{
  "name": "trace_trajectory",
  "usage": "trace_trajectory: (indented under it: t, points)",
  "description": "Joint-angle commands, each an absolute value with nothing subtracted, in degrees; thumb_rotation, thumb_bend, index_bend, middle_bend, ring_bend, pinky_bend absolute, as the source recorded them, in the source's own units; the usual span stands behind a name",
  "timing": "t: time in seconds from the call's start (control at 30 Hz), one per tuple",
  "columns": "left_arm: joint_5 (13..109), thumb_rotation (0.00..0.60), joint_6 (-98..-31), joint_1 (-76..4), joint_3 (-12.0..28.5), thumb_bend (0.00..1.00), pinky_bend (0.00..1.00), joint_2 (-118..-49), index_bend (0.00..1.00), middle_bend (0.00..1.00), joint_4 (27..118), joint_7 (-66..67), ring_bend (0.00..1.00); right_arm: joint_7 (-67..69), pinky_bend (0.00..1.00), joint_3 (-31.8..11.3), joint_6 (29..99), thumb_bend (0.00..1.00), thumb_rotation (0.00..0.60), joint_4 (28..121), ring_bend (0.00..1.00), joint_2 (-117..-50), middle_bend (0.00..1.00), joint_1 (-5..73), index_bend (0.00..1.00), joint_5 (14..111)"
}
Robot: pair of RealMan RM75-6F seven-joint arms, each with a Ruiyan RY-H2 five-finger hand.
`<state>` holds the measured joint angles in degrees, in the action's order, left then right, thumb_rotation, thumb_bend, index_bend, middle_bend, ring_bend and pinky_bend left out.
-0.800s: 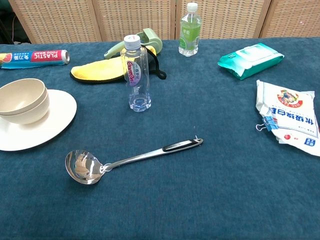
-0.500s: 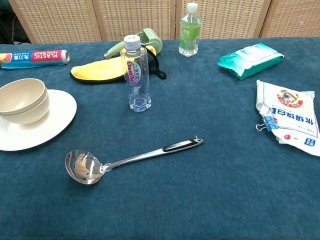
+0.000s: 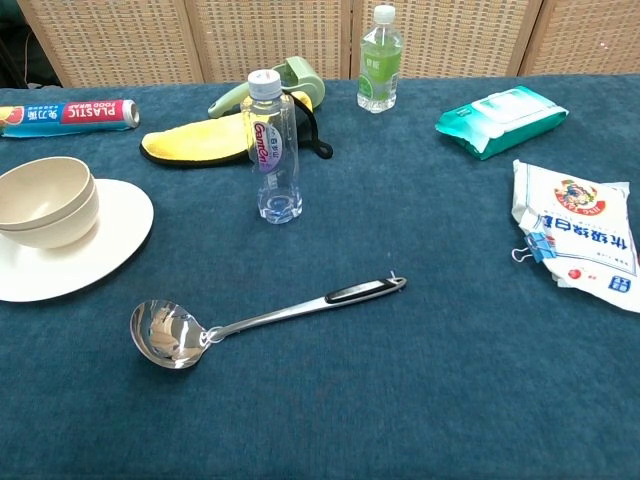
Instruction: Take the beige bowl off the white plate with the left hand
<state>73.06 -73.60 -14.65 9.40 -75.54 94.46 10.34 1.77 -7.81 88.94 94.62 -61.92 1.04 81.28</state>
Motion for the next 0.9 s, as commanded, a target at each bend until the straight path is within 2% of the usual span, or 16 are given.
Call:
trace_trajectory:
  t: [0.03, 0.47, 0.9]
  points:
    - [70.8, 0.600, -72.2, -16.1, 10.2, 0.15, 0.00, -77.3, 0.50, 0.00, 94.7, 12.7, 0.00, 2.0, 0.00, -7.8, 89.0, 0.00, 0.600, 94.8, 0.00, -61.7, 0.00, 1.0, 0.00, 81.3]
    - [66.4, 0.600, -69.0, -17.7, 10.1, 0.31, 0.00, -78.1, 0.50, 0.00, 94.6, 12.4, 0.00, 2.5, 0.00, -7.7, 88.6, 0.00, 0.600, 95.0, 0.00, -61.5, 0.00, 1.0, 0.00, 81.2]
    - [64.5, 0.600, -66.6, -19.1, 9.5, 0.31, 0.00, -79.1, 0.50, 0.00, 92.8, 10.8, 0.00, 2.9, 0.00, -7.8, 88.4, 0.00, 0.600, 95.2, 0.00, -61.3, 0.00, 1.0, 0.00, 80.9]
